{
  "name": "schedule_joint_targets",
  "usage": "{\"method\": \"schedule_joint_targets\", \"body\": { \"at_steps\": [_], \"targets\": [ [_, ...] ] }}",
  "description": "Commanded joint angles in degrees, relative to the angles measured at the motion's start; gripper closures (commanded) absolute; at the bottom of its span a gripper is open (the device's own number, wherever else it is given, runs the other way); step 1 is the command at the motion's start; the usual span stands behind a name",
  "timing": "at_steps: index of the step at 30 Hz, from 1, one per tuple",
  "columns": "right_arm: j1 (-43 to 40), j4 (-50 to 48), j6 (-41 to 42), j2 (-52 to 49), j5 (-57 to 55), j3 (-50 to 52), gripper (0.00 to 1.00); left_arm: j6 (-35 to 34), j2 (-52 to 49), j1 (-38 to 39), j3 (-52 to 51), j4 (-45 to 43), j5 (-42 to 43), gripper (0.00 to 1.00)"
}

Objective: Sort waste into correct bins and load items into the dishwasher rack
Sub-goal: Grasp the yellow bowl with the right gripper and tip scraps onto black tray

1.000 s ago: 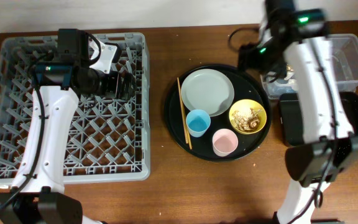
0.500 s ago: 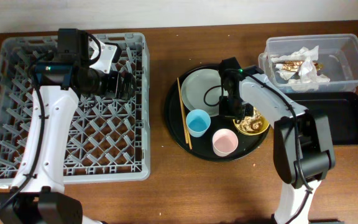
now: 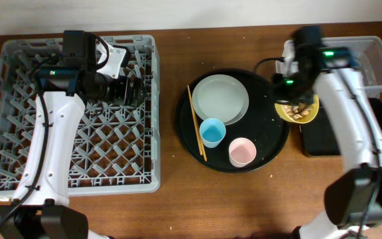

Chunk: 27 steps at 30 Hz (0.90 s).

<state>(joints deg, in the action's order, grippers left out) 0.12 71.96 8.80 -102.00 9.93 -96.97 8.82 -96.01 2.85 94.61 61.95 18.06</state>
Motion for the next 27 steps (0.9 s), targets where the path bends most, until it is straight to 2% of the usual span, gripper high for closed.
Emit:
{"method": "schedule_joint_targets", "body": {
  "at_steps": [1,2,5,8,10,15,21,27],
  "targets": [
    [-11.8,0.5,-13.7,1.9,19.3,0.6,0.96,0.7,0.0,0.2,1.1,0.0,0.6,0.01],
    [-17.4,-1.3,-19.2,1.9,27.9,4.0,0.96,0.7,0.0,0.2,1.1,0.0,0.6,0.01],
    [-29.2,-8.5,-27.1,1.3,46.1,14.8,0.96,0.7,0.0,0.2,1.1,0.0,0.6,0.01],
    [-36.5,-18.6,-27.5,1.3,54.9,25.1,0.96,0.7,0.0,0.2,1.1,0.0,0.6,0.01],
    [-38.9,-25.0,-27.7,1.2,60.5,29.2,0.96,0.7,0.0,0.2,1.1,0.0,0.6,0.01],
    [-40.5,-31.0,-27.8,1.2,75.6,30.3,0.96,0.7,0.0,0.2,1.1,0.0,0.6,0.01],
    [-50.1,-30.7,-24.4,1.2,79.0,30.3,0.96,0.7,0.0,0.2,1.1,0.0,0.6,0.01],
    [-50.4,-30.2,-24.4,1.2,79.0,30.3,0.96,0.7,0.0,0.2,1.1,0.0,0.6,0.01]
  ]
}}
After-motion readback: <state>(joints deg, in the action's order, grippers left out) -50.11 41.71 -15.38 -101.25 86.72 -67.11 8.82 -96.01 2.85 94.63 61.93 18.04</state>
